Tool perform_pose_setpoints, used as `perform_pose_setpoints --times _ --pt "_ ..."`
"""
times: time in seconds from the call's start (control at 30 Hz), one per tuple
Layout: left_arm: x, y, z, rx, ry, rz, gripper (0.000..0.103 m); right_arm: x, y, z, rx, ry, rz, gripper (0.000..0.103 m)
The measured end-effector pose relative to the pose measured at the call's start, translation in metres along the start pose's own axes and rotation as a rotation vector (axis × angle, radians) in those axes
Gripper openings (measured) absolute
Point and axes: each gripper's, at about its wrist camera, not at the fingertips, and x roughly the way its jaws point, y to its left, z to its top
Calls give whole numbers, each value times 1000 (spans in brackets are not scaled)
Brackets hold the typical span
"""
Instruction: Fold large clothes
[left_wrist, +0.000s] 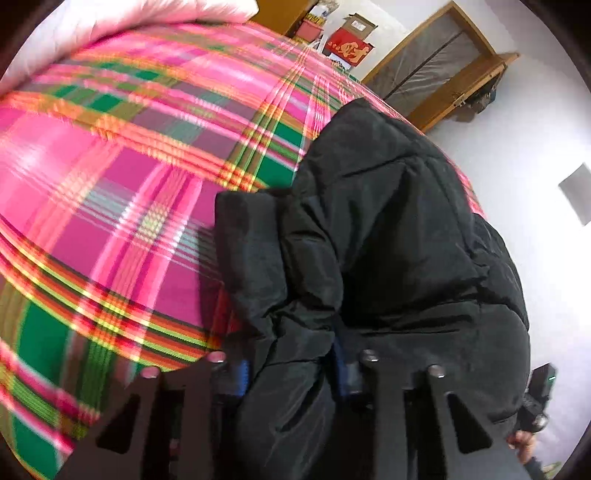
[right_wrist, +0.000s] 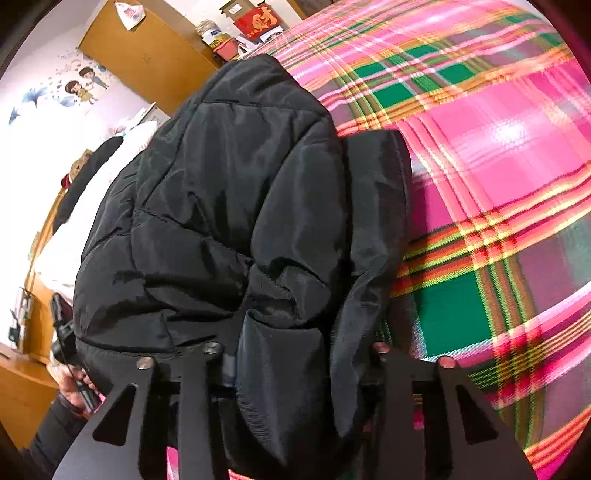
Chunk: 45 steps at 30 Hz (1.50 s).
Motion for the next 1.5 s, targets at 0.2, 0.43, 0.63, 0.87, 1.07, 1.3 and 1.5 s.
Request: perform_pose_setpoints --times 0.2,0.43,0.63,0.87,1.07,1.3,1.5 --pt "-53 -17 -1 14 -114 -2 20 -30 21 3 -26 -42 -25 24" --pt "-100 -33 2 43 -183 -40 19 -64 40 1 -57 -81 -4 22" --pt "-125 -35 13 47 -217 -45 18 -76 60 0 -82 -101 28 22" --pt "-162 -23 40 85 -287 -22 14 -66 104 15 -123 -127 90 22" --pt "-196 1 75 114 -375 -25 9 -42 156 34 -180 -146 161 22" --pt "-146 60 94 60 -227 86 10 22 163 36 -176 -53 76 23" --pt "-89 94 71 36 -104 152 32 48 123 16 -112 38 9 42"
